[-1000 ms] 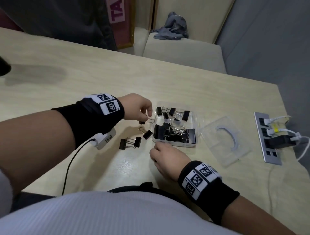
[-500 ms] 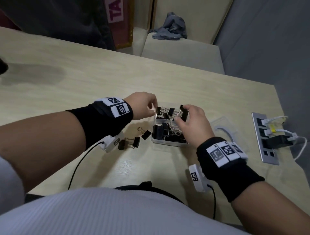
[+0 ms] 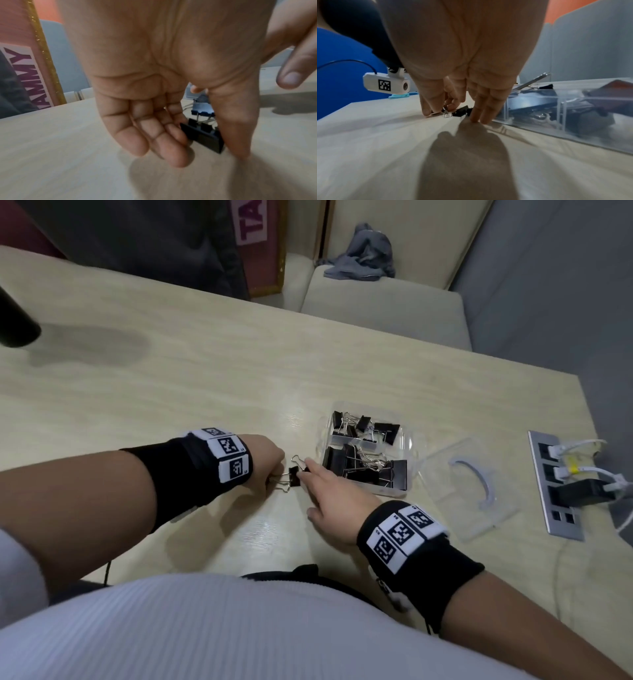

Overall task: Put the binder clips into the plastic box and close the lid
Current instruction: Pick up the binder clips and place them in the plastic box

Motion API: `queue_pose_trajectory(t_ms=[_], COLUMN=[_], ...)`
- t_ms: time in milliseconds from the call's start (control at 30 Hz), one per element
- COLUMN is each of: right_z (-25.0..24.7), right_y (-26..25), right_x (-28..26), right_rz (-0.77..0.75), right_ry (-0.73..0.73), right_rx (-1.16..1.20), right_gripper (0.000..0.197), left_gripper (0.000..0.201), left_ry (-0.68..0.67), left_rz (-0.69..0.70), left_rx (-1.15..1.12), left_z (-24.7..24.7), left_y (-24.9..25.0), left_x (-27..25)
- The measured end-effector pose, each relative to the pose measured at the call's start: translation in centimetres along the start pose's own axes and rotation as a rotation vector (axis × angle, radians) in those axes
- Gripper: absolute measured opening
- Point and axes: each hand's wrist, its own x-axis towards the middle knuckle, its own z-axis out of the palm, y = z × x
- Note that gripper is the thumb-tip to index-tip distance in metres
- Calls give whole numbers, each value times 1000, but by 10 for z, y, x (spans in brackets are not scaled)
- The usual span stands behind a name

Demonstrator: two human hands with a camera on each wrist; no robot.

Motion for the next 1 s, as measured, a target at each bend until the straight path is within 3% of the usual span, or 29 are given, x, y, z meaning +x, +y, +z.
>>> queue_pose_trajectory(t_ms=[133,267,433,667,767,867,1000], right_z=[1,10,28,26,26,27,25], right_y=[-6,-4,13,28,31,36,38], right_x=[3,-2,-14,-22,-24,-26,-30], right_rz=[-20,16,28,45,61,53,41], right_ry=[18,110,180,141,151,136,170], right_rx=[-94,-172,-204,-190,-138,-107,-99], right_gripper=[61,45,16,23,21,29,23], left_gripper=[26,35,37,34,51,65,41], left_ry=[-49,-64,59,402,509,522,552], left_rz=[-12,-103,-123,-57,-61,-60,-22], left_rx=[85,137,12,-367,-493,-546,-512], left_z=[-8,-23,-48,-73,-77,-73,-62], left_y=[-1,-2,-8,13,22,23,18], left_x=[2,3,5,18,30,37,28])
